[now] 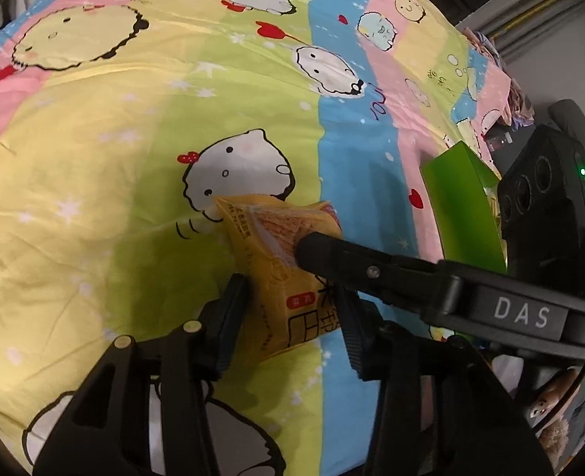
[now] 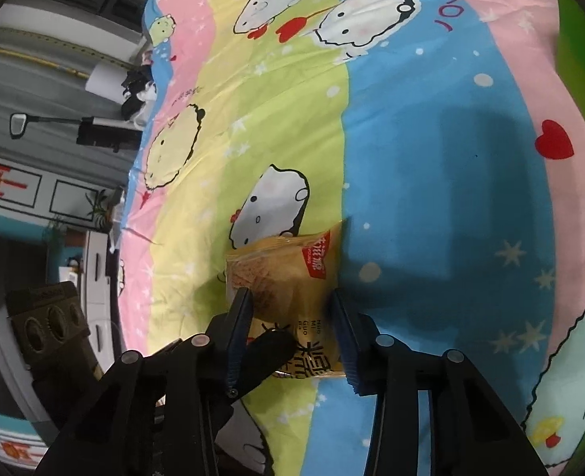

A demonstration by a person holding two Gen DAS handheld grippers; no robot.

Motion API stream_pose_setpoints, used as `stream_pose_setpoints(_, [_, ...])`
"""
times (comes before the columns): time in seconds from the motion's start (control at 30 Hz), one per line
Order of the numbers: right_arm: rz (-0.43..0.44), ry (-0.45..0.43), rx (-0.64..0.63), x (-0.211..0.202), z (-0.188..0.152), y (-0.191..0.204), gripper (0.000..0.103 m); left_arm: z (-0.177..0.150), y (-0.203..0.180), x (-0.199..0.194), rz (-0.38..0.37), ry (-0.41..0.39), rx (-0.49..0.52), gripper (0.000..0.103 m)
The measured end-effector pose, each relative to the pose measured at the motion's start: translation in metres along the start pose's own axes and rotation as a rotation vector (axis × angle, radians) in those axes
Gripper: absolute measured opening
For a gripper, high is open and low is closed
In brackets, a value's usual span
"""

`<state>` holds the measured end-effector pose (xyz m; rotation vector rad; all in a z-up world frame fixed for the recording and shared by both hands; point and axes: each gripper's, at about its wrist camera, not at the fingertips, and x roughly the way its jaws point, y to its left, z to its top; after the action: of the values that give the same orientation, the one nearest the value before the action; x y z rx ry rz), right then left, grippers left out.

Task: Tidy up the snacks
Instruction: 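Lift the rice-cracker packet with the right gripper and carry it over the box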

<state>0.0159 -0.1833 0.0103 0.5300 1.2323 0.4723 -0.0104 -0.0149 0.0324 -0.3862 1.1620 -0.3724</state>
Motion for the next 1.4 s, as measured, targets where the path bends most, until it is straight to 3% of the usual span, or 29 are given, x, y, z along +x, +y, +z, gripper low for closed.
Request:
stream_pose_setpoints(0.27, [-0.022, -0.081, -0.057, -0.022, -0.002, 0.014, 0.038, 0.003, -0.025, -0.019, 0.042, -0.081, 0.069, 0.041])
stream_pose_setpoints(0.5, [-0.013, -0.242, -0.125, -0.079, -0.007, 0.032, 0.038, 0.008, -0.068, -0.053, 0.017, -0.197, 0.17, 0.041])
stream_pose_setpoints(0.77, [-0.028, -0.407, -0.138, -0.144, -0.018, 0.034, 0.038, 0.01, -0.118, -0.074, -0.035, -0.272, 0.302, 0.04])
stream_pose_setpoints(1.13, [-0.07, -0.597, -0.033, -0.213, -0.035, -0.008, 0.038, 0.007, -0.197, -0.062, -0.117, -0.272, 0.484, 0.039])
stream_pose_setpoints(1.4, [-0.118, -0.658, 0.08, -0.239, -0.043, -0.05, 0.038, 0.004, -0.24, -0.031, -0.147, -0.217, 0.57, 0.039])
